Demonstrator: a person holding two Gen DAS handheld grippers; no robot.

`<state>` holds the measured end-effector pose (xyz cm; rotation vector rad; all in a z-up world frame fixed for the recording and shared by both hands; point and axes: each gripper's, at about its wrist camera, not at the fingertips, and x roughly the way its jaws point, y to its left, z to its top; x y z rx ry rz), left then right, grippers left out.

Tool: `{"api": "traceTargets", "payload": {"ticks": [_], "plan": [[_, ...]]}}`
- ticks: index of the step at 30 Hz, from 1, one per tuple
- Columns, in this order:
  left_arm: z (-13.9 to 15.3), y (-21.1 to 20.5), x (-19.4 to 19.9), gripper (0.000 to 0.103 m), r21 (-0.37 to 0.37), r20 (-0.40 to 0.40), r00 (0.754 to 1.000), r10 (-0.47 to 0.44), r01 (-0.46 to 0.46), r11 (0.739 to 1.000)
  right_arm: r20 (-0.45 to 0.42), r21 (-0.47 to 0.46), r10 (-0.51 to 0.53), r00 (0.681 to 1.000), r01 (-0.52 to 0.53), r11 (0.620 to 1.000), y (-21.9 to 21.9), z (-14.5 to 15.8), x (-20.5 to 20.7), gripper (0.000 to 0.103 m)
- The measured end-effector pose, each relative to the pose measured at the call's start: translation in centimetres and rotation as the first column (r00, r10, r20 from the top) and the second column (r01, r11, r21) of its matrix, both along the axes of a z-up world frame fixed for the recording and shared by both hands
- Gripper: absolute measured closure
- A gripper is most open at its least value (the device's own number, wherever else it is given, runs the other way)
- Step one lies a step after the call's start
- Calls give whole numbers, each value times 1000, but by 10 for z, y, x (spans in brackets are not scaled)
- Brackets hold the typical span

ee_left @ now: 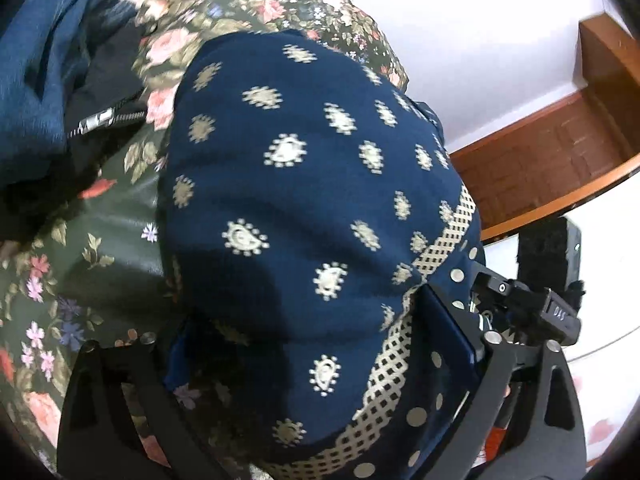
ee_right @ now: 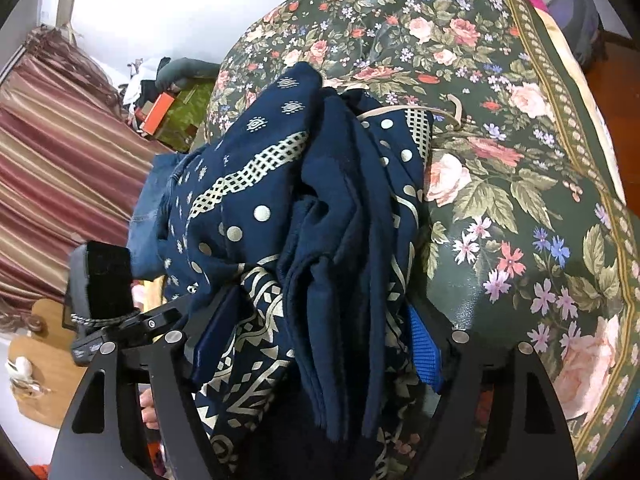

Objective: Fold large clothes

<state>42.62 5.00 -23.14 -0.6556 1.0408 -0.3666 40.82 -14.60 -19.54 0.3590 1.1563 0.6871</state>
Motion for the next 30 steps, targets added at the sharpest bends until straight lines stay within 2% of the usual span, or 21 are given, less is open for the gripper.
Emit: {"api": "traceTargets", "payload": {"ticks": [2, 3, 6, 8, 10, 14, 17, 21, 25, 30], "plan": [[6, -1, -3, 19, 16, 6, 1000, -5, 5, 1000, 2, -2, -1, 1000, 1, 1000, -1, 2, -5, 39], [9, -1, -4, 23, 20, 7, 1000, -9, 9, 1000, 1, 1, -3, 1000, 3, 1000, -2, 2, -6, 48], [23, -1, -13, 37, 49, 22, 1000, -23, 22, 999, -54, 38, -12, 998, 14, 999, -7, 5, -12, 63], [34, -1, -19, 47, 75, 44, 998, -40, 36, 997, -105, 66, -28, 994, 35, 997, -11, 7, -16, 67], [46, -2, -25, 51, 88, 54, 997, -55, 50, 995, -115, 69, -32, 993, 40, 997, -8, 11, -21, 70], [76, 3, -35, 55, 130, 88, 993, -74, 62, 990, -80, 60, -31, 996, 36, 998, 5, 34, -32, 71], [104, 16, -44, 55, 155, 138, 987, -79, 57, 986, -8, 60, -17, 1000, 17, 998, 25, 64, -37, 71], [149, 50, -59, 55, 179, 226, 972, -59, 18, 984, 95, 65, 16, 995, -22, 998, 60, 100, -37, 71], [187, 89, -73, 55, 210, 300, 953, -32, -33, 977, 206, 88, 45, 978, -65, 994, 106, 131, -38, 71], [221, 140, -86, 55, 279, 373, 928, 6, -118, 953, 268, 131, 72, 961, -111, 985, 161, 140, -28, 71]]}}
